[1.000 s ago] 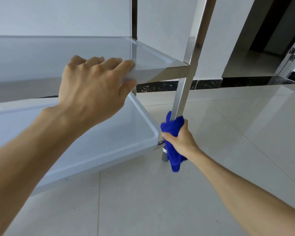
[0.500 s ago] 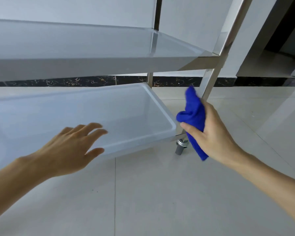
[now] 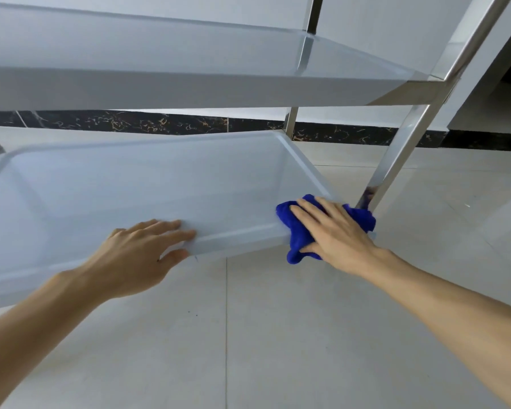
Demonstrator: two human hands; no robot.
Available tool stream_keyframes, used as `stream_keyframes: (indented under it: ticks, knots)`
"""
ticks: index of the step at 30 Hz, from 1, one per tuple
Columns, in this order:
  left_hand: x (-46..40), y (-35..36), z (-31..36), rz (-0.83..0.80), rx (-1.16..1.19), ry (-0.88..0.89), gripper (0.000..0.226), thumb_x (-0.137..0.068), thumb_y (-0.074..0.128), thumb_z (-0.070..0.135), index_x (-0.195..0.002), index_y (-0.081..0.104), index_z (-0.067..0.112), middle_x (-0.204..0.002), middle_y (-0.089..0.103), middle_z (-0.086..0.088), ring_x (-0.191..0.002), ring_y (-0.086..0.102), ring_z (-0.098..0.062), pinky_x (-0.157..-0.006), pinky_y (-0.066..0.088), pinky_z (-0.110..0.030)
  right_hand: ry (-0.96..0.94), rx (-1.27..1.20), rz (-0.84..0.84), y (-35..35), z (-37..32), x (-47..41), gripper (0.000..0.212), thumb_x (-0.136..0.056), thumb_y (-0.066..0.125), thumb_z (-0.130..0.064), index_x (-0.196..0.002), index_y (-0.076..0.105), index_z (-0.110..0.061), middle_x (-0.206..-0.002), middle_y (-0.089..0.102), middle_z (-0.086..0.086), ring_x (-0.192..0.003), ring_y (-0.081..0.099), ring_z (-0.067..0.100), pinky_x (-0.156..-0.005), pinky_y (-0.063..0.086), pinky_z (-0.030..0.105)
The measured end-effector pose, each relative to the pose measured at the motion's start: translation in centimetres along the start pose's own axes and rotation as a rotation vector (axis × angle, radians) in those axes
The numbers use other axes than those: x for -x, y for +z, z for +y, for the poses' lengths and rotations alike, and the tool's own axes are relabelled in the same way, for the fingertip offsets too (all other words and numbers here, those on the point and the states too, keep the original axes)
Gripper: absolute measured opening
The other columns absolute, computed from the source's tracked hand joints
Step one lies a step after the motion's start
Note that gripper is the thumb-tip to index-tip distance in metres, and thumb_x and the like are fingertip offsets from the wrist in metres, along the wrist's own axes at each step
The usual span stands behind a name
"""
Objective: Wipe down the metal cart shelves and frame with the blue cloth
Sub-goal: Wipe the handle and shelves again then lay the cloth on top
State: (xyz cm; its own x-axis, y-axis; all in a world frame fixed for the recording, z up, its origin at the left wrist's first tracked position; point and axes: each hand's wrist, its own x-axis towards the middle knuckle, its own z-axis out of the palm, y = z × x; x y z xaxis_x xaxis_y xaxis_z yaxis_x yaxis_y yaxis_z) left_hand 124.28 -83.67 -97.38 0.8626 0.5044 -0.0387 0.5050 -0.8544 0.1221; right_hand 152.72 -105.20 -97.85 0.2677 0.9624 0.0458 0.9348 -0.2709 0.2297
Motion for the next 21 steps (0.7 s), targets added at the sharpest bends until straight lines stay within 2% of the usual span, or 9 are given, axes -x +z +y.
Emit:
stream_keyframes:
  ticks: [4,5,7,11,13,16,18,21]
  knots:
    - [-0.1,0.6,-0.4,0.052,0.032,-0.009,0.041,-0.103,0.031,0.046,-0.143,0.037,0.055,-0.154,0.031,0.029,-0.142,0.033,-0.003,-0.105,0.035,-0.028,-0.136,-0.048,0.196,-0.8,-8.1,-2.4,0.075,-0.079,0.077,-0.045,-0.140,0.054,-0.007,-0.144,0.055,0.013,-0.125,0.054,0.044,-0.099,0.047,0.051]
    - [0.0,0.8,-0.6,0.071,0.044,-0.013,0.040,-0.104,0.033,0.042,-0.142,0.039,0.054,-0.153,0.034,0.029,-0.140,0.036,-0.004,-0.102,0.035,-0.027,-0.165,-0.044,0.206,-0.8,-10.2,-3.2,0.074,-0.079,0.077,-0.046,-0.139,0.055,-0.007,-0.143,0.056,0.013,-0.124,0.054,0.044,-0.098,0.048,0.050]
    - [0.3,1.1,-1.0,0.100,0.070,-0.020,0.040,-0.104,0.035,0.035,-0.140,0.043,0.049,-0.149,0.039,0.029,-0.136,0.042,-0.006,-0.098,0.035,-0.027,-0.238,-0.080,0.163,-0.7,-12.7,-4.5,0.076,-0.086,0.070,-0.044,-0.147,0.043,-0.009,-0.152,0.044,0.013,-0.133,0.044,0.044,-0.105,0.041,0.053]
    - [0.8,1.3,-1.3,0.101,0.068,-0.014,0.042,-0.104,0.033,0.039,-0.144,0.041,0.048,-0.153,0.032,0.030,-0.145,0.031,-0.006,-0.114,0.028,-0.030,-0.298,-0.033,0.134,0.5,-8.2,-4.2,0.076,-0.094,0.062,-0.038,-0.157,0.023,-0.019,-0.165,0.021,0.003,-0.148,0.025,0.031,-0.115,0.028,0.047]
    - [0.8,1.2,-1.2,0.103,0.073,0.003,0.042,-0.104,0.033,0.039,-0.144,0.042,0.048,-0.153,0.031,0.030,-0.146,0.030,-0.005,-0.115,0.027,-0.029,-0.226,-0.051,0.078,1.1,-3.3,-2.5,0.075,-0.095,0.058,-0.042,-0.157,0.020,-0.022,-0.165,0.016,-0.001,-0.150,0.021,0.026,-0.117,0.023,0.044]
    - [0.6,1.1,-0.8,0.104,0.081,0.007,0.041,-0.105,0.034,0.037,-0.144,0.043,0.046,-0.154,0.032,0.028,-0.146,0.030,-0.006,-0.114,0.028,-0.029,-0.036,-0.079,0.019,1.6,3.4,0.3,0.083,-0.092,0.065,-0.042,-0.157,0.018,-0.021,-0.165,0.017,-0.002,-0.151,0.019,0.023,-0.120,0.021,0.040]
    - [0.5,1.1,-0.4,0.099,0.082,0.001,0.041,-0.105,0.033,0.037,-0.144,0.042,0.046,-0.155,0.030,0.029,-0.146,0.028,-0.005,-0.112,0.029,-0.029,0.041,-0.085,-0.012,1.7,4.5,0.9,0.086,-0.092,0.064,-0.044,-0.158,0.015,-0.022,-0.165,0.015,-0.005,-0.152,0.015,0.023,-0.120,0.020,0.039]
    - [0.3,1.2,0.0,0.087,0.087,-0.009,0.041,-0.105,0.032,0.037,-0.144,0.041,0.047,-0.155,0.030,0.029,-0.146,0.027,-0.005,-0.110,0.031,-0.028,0.039,-0.066,-0.017,1.6,1.6,-0.2,0.087,-0.093,0.056,-0.053,-0.159,0.012,-0.018,-0.166,0.013,-0.002,-0.152,0.012,0.027,-0.120,0.017,0.043]
